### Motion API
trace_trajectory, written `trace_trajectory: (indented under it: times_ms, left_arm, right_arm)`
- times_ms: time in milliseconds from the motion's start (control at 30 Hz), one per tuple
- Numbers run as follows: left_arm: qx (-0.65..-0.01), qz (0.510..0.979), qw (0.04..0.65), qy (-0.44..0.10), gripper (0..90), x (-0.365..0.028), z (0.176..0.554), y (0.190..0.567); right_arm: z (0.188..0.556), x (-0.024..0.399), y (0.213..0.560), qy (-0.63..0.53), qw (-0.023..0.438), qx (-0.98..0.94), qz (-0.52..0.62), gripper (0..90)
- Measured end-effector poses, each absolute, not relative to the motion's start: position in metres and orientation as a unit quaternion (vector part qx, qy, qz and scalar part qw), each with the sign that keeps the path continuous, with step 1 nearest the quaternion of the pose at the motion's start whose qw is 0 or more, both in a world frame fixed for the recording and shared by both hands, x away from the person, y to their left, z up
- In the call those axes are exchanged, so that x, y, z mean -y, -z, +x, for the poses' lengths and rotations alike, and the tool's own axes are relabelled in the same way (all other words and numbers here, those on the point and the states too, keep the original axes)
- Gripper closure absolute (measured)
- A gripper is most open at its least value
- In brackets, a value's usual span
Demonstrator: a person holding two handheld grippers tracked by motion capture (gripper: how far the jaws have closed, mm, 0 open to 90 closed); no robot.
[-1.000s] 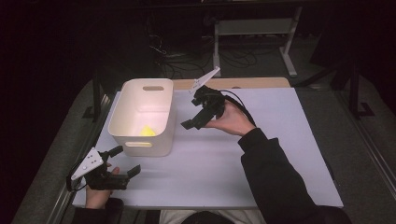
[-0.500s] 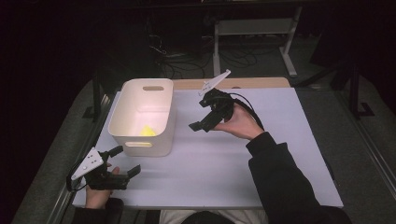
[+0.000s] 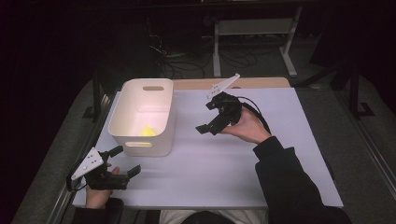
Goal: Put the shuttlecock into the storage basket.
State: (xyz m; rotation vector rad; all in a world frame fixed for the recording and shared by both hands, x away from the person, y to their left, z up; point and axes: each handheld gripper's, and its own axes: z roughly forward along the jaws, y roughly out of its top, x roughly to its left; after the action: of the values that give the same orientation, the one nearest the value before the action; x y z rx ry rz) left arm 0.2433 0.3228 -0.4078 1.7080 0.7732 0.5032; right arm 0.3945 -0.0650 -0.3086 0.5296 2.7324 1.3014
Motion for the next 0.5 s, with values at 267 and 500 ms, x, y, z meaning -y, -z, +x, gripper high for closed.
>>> trace_trajectory:
  times_ms: [267,500]
  left_arm:
    - [-0.329,0.726,0.565,-0.214,0.0,-0.323,0.243,0.408]
    - [-0.329,0.725,0.565,-0.215,0.0,-0.323,0.243,0.408]
  right_arm:
    - [0.389,0.073,0.309,-0.430,0.041,-0.885,0.171,0.0]
    - [0.385,0.081,0.311,-0.435,0.044,-0.882,0.175,0.0]
